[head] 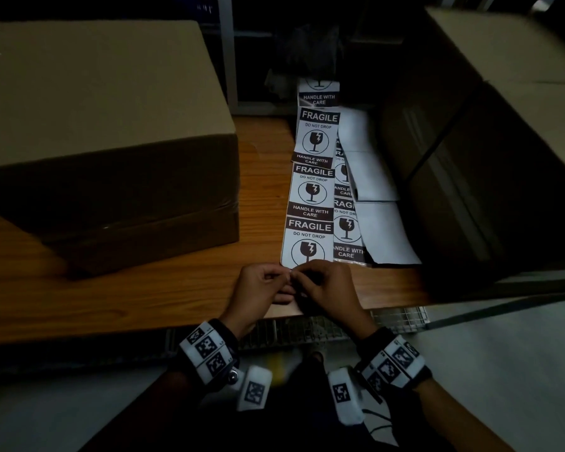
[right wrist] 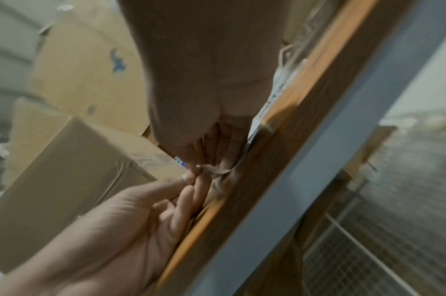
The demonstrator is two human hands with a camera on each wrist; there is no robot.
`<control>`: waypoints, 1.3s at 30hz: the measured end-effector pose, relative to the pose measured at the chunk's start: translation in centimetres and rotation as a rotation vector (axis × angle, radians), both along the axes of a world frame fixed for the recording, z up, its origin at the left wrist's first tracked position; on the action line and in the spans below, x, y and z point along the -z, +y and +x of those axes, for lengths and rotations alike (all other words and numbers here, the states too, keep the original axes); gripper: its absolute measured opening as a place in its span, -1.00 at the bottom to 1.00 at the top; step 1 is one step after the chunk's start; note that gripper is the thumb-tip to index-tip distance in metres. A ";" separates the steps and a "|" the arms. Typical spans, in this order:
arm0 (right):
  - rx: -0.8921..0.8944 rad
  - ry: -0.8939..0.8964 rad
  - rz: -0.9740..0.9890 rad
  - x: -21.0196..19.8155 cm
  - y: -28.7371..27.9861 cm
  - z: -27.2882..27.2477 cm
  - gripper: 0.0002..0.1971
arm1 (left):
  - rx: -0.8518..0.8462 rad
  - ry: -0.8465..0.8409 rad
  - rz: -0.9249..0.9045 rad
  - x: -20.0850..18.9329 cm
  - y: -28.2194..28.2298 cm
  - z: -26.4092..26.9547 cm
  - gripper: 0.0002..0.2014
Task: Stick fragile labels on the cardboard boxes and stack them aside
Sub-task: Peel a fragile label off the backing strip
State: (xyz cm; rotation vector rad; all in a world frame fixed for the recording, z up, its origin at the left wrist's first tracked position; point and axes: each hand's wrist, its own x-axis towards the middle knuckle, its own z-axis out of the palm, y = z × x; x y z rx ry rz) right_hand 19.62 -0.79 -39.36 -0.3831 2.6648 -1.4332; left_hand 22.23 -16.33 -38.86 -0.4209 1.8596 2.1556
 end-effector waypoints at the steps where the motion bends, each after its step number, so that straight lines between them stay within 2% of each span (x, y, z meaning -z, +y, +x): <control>1: -0.022 0.049 0.049 0.0 0.0 -0.1 -0.90 | 0.004 0.001 -0.002 0.1 0.0 0.0 -0.87; 3: -0.061 0.105 0.102 0.0 0.1 -0.3 -0.86 | 0.006 0.006 -0.012 0.2 0.0 0.1 -0.86; 5: -0.069 0.083 0.107 0.1 0.0 -0.3 -0.82 | 0.007 0.014 -0.026 0.3 0.0 0.2 -0.86; 9: 0.026 -0.056 -0.035 0.2 -0.5 -0.1 -0.80 | 0.016 0.018 -0.017 0.2 -0.1 0.1 -0.86; 13: 0.131 -0.173 -0.155 0.1 -1.0 0.0 -0.69 | 0.009 0.003 0.019 0.1 -0.2 0.1 -0.86; 17: 0.156 -0.206 -0.243 -0.3 -1.0 0.0 -0.61 | -0.008 -0.018 0.047 0.2 -0.2 0.0 -0.88; 19: 0.122 -0.186 -0.236 -0.5 -1.0 0.2 -0.65 | -0.013 -0.010 0.055 0.2 -0.2 0.0 -0.87; 21: 0.104 -0.186 -0.200 -0.4 -1.0 0.3 -0.79 | -0.012 -0.004 0.048 0.1 -0.3 0.0 -0.85; 23: 0.115 -0.206 -0.217 -0.3 -0.8 0.3 -0.81 | -0.007 -0.002 0.046 0.2 -0.3 0.0 -0.87; 32: 0.291 -0.498 -0.434 -1.2 -1.2 -0.4 -0.67 | -0.008 -0.005 0.096 0.2 -0.4 0.0 -0.89; 36: 0.339 -0.647 -0.547 -1.9 -1.2 -0.7 -0.69 | -0.013 0.006 0.144 0.0 -0.3 0.0 -0.91; 39: 0.341 -0.731 -0.645 -2.0 -1.3 -0.9 -0.85 | -0.020 0.010 0.182 0.0 -0.4 0.1 -0.91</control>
